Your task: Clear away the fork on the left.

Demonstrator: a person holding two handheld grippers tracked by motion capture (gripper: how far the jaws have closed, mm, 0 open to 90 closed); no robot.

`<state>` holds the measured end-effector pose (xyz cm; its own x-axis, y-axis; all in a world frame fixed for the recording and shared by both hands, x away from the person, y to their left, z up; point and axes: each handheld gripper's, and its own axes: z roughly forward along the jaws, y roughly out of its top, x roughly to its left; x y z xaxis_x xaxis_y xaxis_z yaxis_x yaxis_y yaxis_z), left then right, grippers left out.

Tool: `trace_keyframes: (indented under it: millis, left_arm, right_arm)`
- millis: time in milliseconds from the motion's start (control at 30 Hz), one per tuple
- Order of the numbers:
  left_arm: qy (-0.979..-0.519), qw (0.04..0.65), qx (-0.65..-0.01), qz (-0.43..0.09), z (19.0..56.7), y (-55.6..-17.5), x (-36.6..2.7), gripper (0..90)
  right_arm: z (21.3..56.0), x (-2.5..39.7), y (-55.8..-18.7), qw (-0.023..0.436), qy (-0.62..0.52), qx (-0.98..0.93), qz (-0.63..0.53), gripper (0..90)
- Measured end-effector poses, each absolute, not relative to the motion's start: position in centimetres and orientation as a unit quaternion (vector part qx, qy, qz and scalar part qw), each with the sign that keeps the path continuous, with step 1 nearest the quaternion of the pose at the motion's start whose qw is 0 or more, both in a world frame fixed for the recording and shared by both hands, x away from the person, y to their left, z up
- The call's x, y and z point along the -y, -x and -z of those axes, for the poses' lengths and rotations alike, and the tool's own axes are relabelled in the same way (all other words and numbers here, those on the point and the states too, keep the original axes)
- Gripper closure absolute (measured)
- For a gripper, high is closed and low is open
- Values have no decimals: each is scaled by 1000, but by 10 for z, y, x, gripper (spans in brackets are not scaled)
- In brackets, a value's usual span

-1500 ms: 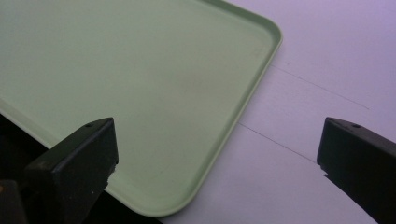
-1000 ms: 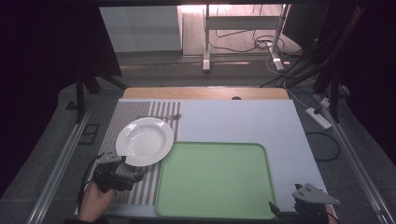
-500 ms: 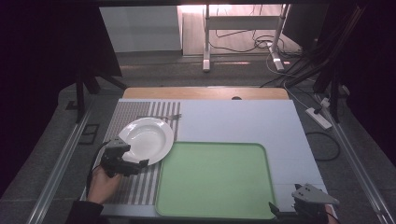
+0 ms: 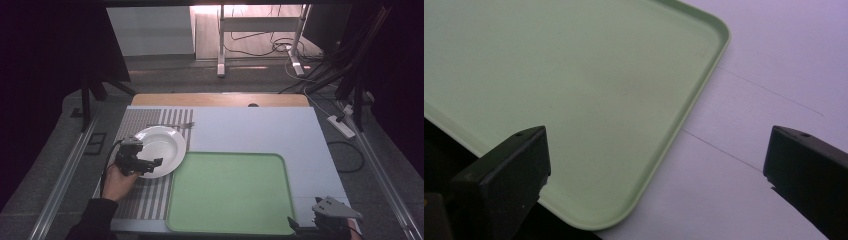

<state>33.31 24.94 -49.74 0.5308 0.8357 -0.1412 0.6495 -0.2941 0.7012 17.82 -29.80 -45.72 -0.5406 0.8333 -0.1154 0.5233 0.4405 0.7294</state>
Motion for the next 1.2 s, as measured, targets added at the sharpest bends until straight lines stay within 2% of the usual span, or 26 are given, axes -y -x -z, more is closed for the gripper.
trace_keyframes:
  millis: [233, 867, 1000, 1033, 1067, 1200]
  left_arm:
    - [-792, 375, -466, -118, 498, -358, -253, 0]
    - [-800, 344, -477, -119, 505, -417, -248, 2]
    - [-803, 336, -478, -118, 505, -426, -250, 78]
    - [-804, 335, -477, -119, 505, -428, -251, 153]
    - [-803, 333, -479, -121, 504, -430, -252, 153]
    - [-799, 340, -482, -122, 499, -437, -259, 337]
  right_arm:
    - [457, 298, -178, 237, -417, -815, -325, 0]
    - [458, 297, -179, 235, -416, -817, -323, 0]
    - [458, 298, -179, 235, -416, -818, -322, 0]
    - [458, 298, -179, 235, -416, -817, -322, 0]
    - [458, 298, -179, 235, -416, -817, -322, 0]
    - [458, 298, -179, 234, -416, -818, -322, 0]
